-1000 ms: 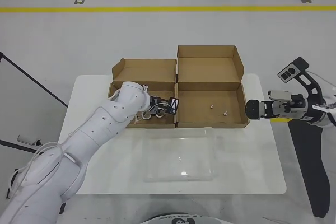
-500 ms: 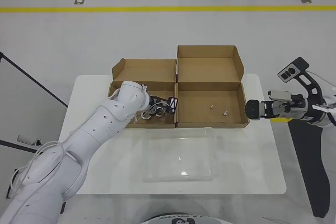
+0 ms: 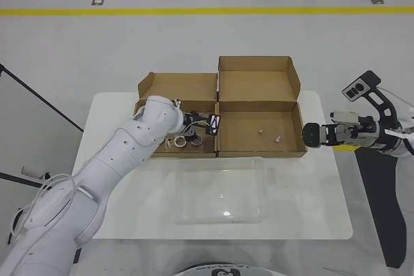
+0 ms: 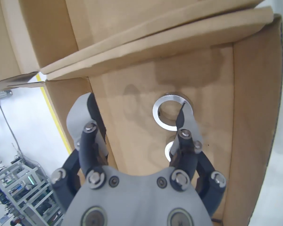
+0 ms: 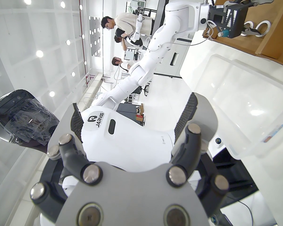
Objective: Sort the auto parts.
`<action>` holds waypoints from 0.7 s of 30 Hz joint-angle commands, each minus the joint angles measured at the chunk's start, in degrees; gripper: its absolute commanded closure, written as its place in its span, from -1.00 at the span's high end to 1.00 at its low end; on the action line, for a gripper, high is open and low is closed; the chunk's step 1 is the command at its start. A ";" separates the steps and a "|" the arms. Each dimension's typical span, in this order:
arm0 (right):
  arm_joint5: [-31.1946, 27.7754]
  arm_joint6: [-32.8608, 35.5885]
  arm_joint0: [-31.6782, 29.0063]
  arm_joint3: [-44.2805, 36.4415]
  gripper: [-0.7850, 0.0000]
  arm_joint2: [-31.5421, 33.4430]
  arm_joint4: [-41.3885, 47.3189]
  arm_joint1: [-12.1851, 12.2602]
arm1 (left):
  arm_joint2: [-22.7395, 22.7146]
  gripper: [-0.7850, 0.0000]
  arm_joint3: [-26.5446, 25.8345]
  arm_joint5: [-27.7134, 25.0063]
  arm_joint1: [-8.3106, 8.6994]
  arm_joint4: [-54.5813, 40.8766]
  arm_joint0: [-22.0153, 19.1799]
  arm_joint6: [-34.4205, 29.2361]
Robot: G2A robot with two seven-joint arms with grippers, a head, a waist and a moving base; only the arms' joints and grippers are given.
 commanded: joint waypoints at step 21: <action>0.00 0.00 0.00 0.00 1.00 0.00 0.00 0.00 | -19.56 1.00 -23.61 -4.76 6.91 -19.26 13.92 2.76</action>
